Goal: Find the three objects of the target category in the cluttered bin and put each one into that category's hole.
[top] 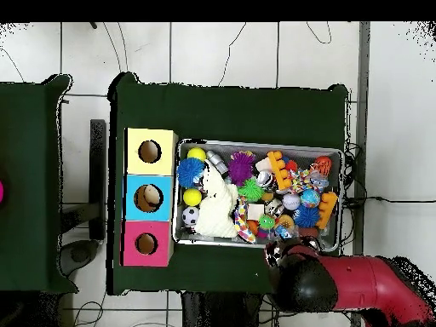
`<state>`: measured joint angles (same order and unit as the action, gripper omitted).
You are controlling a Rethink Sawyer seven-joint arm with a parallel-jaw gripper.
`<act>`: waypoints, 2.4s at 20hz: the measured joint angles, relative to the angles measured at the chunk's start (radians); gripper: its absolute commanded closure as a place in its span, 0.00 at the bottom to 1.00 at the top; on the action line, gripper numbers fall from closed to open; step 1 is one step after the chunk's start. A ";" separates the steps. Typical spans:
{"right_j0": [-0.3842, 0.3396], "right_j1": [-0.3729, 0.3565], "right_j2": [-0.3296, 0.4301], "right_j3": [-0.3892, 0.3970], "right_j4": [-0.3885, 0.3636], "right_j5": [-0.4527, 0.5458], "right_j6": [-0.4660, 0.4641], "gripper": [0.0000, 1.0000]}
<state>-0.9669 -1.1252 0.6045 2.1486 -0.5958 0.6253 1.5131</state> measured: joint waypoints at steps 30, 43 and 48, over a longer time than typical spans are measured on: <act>-0.027 0.135 0.148 -0.043 -0.081 0.000 -0.080 0.00; -0.118 0.314 0.148 -0.125 -0.082 0.000 -0.080 0.00; -0.138 0.347 0.148 -0.159 -0.106 0.000 -0.080 0.00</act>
<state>-1.1045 -0.7783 0.7523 1.9898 -0.7023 0.6253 1.4327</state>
